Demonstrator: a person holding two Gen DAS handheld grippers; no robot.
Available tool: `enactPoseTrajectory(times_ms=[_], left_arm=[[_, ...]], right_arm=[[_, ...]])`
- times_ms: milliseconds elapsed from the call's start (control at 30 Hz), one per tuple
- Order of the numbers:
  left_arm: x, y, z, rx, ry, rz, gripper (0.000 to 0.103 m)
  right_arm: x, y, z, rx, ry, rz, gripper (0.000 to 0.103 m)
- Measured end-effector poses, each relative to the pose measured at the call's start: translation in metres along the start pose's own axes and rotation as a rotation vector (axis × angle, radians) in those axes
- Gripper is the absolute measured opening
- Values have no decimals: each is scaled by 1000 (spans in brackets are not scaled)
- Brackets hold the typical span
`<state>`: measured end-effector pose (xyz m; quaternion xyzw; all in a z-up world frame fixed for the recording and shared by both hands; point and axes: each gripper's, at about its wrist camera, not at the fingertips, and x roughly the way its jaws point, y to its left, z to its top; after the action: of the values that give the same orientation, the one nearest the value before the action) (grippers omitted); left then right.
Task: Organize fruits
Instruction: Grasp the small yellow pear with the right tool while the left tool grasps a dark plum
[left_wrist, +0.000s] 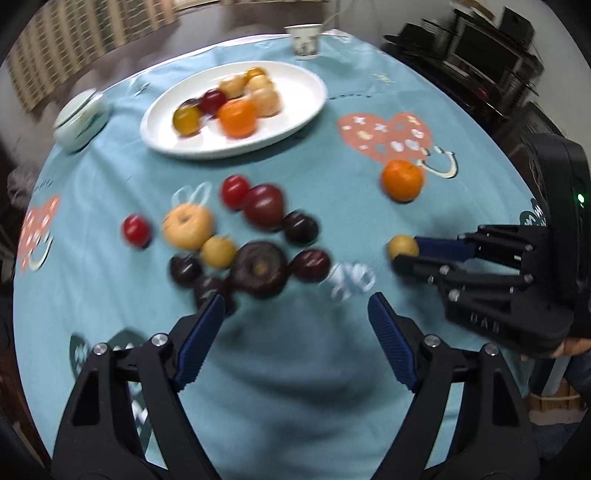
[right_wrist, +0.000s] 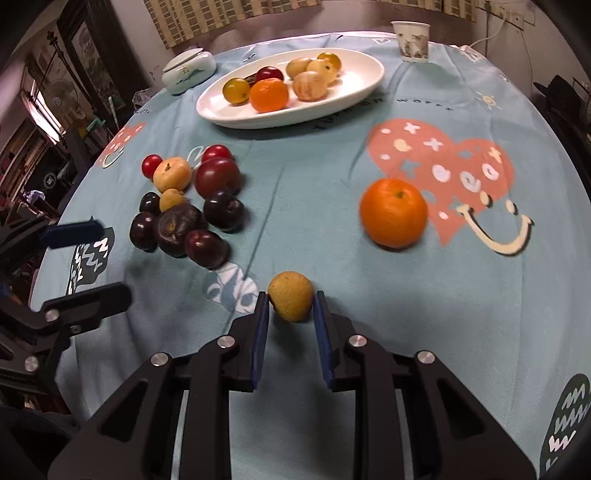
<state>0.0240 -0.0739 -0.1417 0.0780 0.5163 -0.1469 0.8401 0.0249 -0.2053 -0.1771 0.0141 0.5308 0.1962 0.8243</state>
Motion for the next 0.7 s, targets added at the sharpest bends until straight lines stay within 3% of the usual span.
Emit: enactPoseTrajectory(times_ms=[33,167,433,567,700], left_arm=[[6,-5,6,12,-1,8,75],[36,-13,20,39,60,15,37],[46,-22,24,114,81,31,30],[23,-7,16,64,46,-60,29],[-1,11,5,-14,15,-104,29]], right_arm=[[-2,-5,-1,14,-3,0,25],[-7,-15,-5,46,-10,15,24],[-6,-18,-7,64,-10,28,24],[-11,-15,-5,57,-26,32,24],[-17,-7,-4,46,-42,41,24]])
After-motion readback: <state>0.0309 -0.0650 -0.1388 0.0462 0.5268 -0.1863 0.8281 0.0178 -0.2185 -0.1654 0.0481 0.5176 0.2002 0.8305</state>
